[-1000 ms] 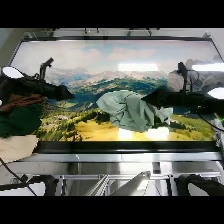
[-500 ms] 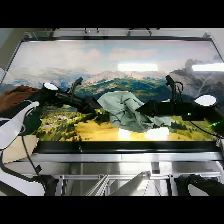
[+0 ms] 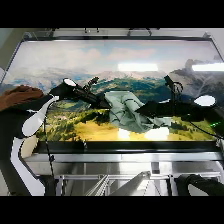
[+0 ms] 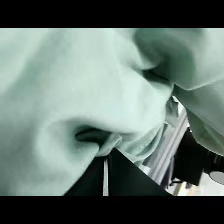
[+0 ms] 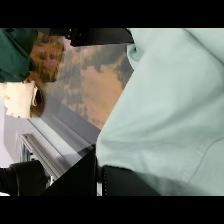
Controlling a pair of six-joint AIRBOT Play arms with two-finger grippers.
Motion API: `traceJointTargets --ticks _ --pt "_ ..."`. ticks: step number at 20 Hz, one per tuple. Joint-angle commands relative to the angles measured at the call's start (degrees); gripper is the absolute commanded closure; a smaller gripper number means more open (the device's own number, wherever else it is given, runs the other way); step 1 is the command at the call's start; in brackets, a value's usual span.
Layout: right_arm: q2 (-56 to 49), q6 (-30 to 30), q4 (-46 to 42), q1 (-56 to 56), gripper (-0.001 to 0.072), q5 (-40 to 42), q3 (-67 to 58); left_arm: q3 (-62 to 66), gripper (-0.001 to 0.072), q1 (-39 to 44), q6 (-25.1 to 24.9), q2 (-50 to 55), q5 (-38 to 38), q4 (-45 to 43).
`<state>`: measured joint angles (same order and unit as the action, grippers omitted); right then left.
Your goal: Fold the shirts.
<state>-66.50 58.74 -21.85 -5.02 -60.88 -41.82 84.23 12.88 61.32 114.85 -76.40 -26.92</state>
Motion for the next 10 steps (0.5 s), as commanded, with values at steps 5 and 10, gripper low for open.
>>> traceJointTargets --ticks 5,10 --pt "8.8 -0.4 4.2 8.7 0.0693 -11.2 -8.1 9.6 0.0705 -3.9 -1.4 -14.5 -15.1 17.2" --pt "24.3 -0.4 8.3 13.5 0.0692 -13.9 -20.5 20.9 0.0703 -7.8 -1.2 -36.1 -19.4 17.9"
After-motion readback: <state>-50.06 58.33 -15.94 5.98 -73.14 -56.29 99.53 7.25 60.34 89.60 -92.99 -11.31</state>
